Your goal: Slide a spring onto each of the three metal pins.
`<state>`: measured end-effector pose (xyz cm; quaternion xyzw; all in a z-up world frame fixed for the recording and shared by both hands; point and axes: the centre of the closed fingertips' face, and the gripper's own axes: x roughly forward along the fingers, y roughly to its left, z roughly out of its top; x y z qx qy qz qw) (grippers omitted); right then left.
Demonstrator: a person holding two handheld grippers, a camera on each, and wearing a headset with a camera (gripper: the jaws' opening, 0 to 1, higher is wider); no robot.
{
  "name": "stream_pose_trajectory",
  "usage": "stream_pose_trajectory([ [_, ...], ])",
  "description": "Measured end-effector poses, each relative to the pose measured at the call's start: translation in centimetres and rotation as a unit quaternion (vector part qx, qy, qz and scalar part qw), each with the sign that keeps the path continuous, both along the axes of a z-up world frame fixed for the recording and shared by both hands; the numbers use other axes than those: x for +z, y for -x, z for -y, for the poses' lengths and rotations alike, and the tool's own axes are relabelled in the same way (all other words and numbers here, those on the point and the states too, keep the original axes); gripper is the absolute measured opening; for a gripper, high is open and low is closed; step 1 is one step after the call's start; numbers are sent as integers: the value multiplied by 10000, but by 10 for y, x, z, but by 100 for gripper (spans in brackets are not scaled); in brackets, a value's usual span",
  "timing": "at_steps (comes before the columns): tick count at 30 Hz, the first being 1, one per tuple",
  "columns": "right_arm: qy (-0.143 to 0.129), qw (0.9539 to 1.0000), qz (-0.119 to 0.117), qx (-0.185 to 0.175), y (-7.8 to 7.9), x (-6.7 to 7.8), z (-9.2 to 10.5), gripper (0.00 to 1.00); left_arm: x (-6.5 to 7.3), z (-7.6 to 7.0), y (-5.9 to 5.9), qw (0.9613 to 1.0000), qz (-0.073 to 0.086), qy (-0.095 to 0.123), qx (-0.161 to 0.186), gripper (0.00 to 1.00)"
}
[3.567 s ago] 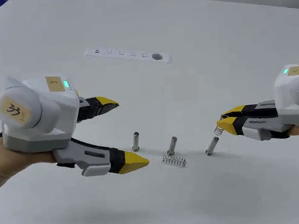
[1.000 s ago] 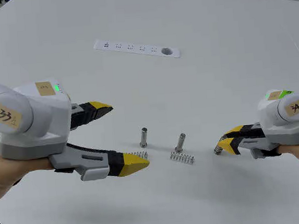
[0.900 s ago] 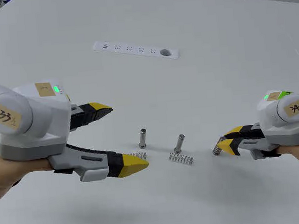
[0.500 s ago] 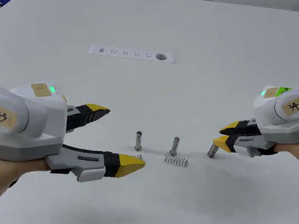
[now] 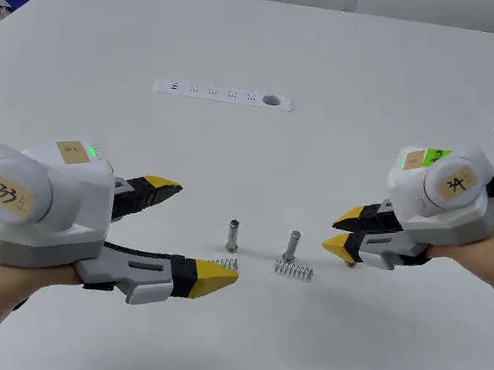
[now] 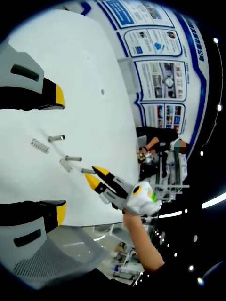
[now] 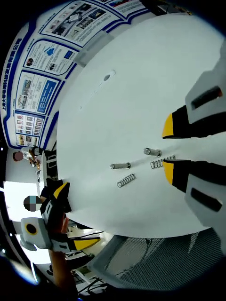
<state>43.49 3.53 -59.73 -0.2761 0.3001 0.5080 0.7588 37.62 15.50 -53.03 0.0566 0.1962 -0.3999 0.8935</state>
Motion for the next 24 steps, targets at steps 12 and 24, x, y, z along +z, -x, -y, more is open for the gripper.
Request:
stream_pose_trajectory([
  [12, 244, 9980, -442, 378, 17, -38, -16, 20, -5, -5, 3, 9999, -87, 9, 92, 78],
  [24, 547, 9962, -533, 408, 12, -59, -13, 19, -17, -3, 11, 9996, -265, -87, 23, 78],
])
